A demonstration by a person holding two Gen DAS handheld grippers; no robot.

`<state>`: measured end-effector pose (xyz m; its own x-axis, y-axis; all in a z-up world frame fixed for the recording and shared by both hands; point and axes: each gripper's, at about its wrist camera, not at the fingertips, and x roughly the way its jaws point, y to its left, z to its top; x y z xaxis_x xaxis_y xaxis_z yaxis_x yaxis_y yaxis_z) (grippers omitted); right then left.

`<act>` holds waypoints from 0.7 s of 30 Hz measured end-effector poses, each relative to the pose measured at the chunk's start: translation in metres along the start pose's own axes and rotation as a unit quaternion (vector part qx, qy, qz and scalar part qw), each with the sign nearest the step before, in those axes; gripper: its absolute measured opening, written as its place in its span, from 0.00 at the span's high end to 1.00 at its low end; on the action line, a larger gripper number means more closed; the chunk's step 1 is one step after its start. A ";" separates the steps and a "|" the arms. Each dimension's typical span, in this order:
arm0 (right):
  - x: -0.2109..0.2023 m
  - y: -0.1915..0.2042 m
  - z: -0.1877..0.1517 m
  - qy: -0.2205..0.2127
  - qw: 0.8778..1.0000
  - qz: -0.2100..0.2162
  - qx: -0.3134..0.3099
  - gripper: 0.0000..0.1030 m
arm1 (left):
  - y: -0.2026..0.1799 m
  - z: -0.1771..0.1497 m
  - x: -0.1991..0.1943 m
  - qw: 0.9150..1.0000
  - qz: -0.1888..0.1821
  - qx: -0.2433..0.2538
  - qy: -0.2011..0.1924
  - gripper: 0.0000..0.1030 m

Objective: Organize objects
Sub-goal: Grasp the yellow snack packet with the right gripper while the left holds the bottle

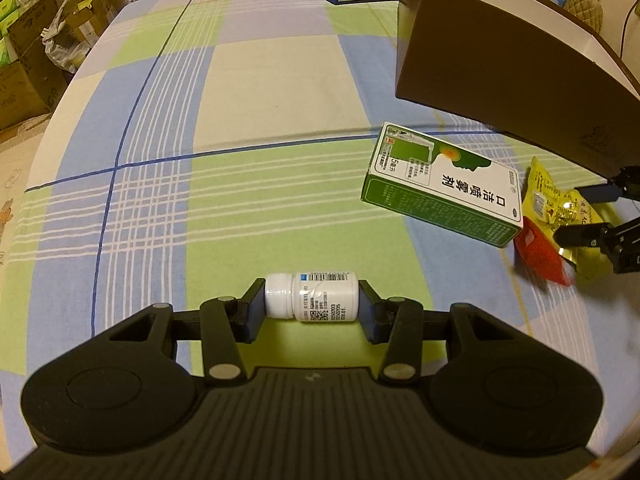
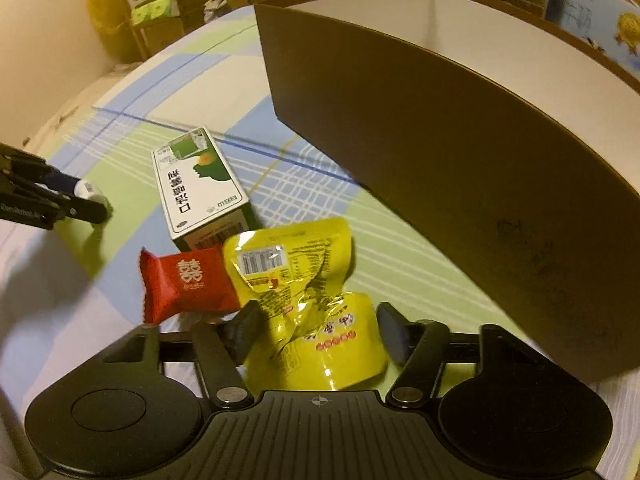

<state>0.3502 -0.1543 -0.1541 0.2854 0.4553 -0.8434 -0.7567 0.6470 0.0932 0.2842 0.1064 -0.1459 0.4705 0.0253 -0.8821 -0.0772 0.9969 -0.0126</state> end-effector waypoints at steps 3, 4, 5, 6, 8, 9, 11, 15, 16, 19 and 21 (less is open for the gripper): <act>-0.008 -0.003 -0.007 -0.002 0.999 -0.004 0.034 0.52 | -0.001 0.000 0.000 1.000 0.001 0.001 0.000 0.60; -0.011 -0.003 -0.010 -0.002 0.999 -0.007 0.043 0.53 | -0.001 0.001 0.001 1.000 0.001 0.002 0.001 0.60; -0.013 -0.002 -0.014 -0.001 0.999 -0.011 0.051 0.54 | -0.002 0.001 0.001 1.000 0.002 0.003 0.001 0.60; -0.016 -0.001 -0.017 0.001 0.998 -0.017 0.061 0.54 | -0.003 0.001 0.001 1.000 0.002 0.004 0.001 0.60; -0.024 -0.001 -0.025 0.003 0.996 -0.026 0.087 0.54 | -0.004 0.001 0.001 1.000 0.001 0.006 0.001 0.60; -0.028 -0.002 -0.030 0.003 0.994 -0.029 0.103 0.54 | -0.004 0.001 0.001 1.000 0.000 0.007 0.001 0.60; -0.036 -0.002 -0.039 0.004 0.991 -0.034 0.128 0.54 | -0.005 0.001 0.001 1.000 -0.001 0.009 0.001 0.60; -0.049 -0.003 -0.054 0.006 0.985 -0.036 0.169 0.54 | -0.006 0.002 0.001 1.000 -0.004 0.015 0.000 0.60; -0.052 -0.003 -0.056 0.004 0.984 -0.034 0.176 0.53 | -0.007 0.002 0.001 1.000 -0.006 0.017 0.000 0.60; -0.053 0.000 -0.057 0.002 0.983 -0.041 0.181 0.52 | -0.009 0.003 0.001 1.000 -0.008 0.022 0.000 0.60; -0.052 0.005 -0.054 0.006 0.983 -0.050 0.175 0.48 | -0.011 0.004 0.001 1.000 -0.011 0.024 0.001 0.60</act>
<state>0.3003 -0.2076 -0.1386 0.3395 0.3735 -0.8633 -0.4769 0.8594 0.1843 0.2887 0.0959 -0.1452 0.4705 0.0042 -0.8824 -0.0252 0.9996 -0.0086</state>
